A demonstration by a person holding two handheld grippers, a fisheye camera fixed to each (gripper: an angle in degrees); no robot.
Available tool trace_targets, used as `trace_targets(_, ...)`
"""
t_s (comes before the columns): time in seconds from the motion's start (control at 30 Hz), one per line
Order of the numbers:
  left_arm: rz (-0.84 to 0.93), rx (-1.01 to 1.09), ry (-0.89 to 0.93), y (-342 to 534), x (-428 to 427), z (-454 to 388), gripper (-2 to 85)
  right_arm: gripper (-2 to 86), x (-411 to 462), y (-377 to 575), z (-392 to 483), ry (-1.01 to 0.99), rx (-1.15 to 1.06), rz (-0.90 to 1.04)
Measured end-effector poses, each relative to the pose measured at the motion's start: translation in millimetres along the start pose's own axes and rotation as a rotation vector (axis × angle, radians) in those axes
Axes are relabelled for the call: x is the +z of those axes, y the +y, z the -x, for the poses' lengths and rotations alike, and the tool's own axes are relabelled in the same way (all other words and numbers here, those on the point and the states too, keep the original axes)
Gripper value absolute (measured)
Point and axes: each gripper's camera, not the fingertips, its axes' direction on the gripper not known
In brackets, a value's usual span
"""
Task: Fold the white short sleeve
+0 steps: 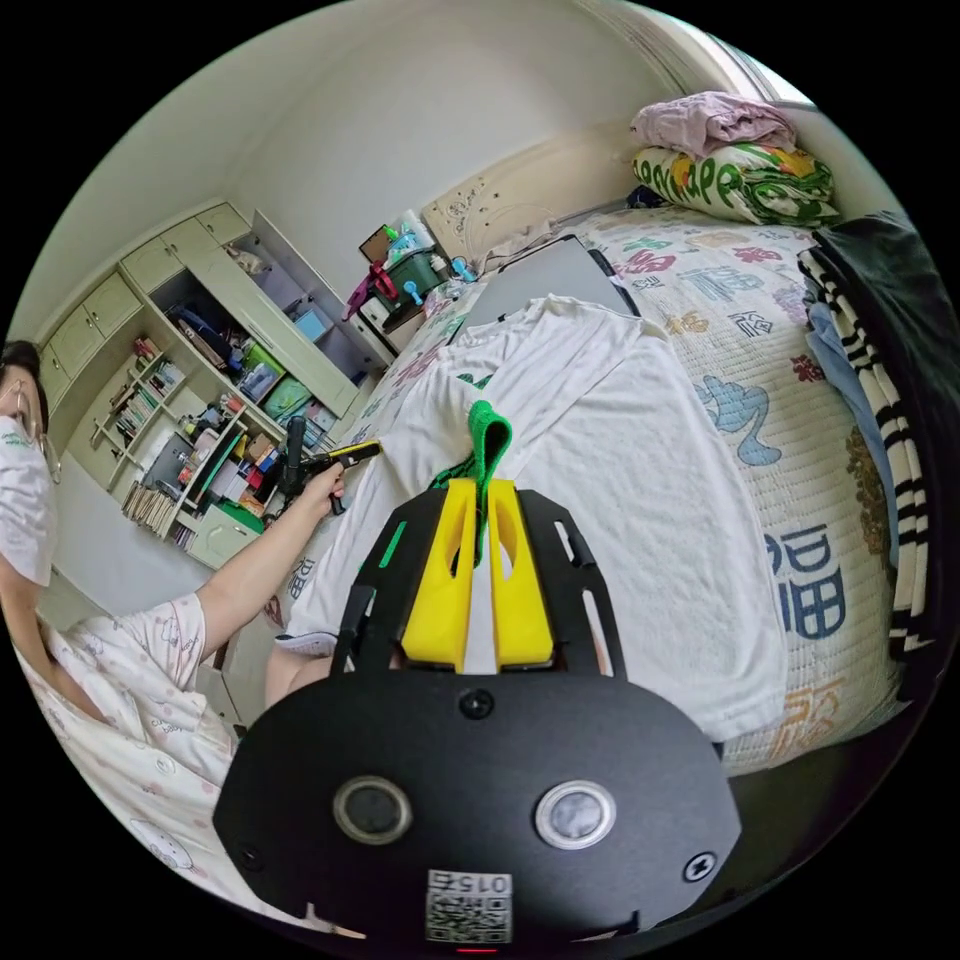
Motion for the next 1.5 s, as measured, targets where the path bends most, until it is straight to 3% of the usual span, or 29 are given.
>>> trace_targets(0.23, 0.004, 0.002, -0.011, -7, 4, -7, 0.4, 6.1, 30, -7, -22, -0.091, 0.039, 0.196)
trace_targets(0.43, 0.001, -0.003, -0.001, -9, 8, -7, 0.5, 13.2, 25, -48, -31, 0.070, -0.072, 0.136)
trace_targets(0.57, 0.000, -0.012, 0.016, -10, 10, -5, 0.4, 13.3, 69, -68, -32, 0.070, -0.126, 0.296)
trace_targets(0.7, 0.000, -0.013, 0.018, -10, 13, -5, 0.4, 7.1, 95, -71, -26, 0.026, -0.166, 0.408)
trace_targets(0.93, 0.002, -0.021, 0.036, -10, 17, -1, 0.4, 0.8, 49, -51, -34, 0.066, -0.063, 0.247)
trace_targets(1.5, -0.001, -0.023, 0.043, -4, 27, 4, 0.4, 5.9, 61, -73, -39, 0.084, -0.157, 0.294)
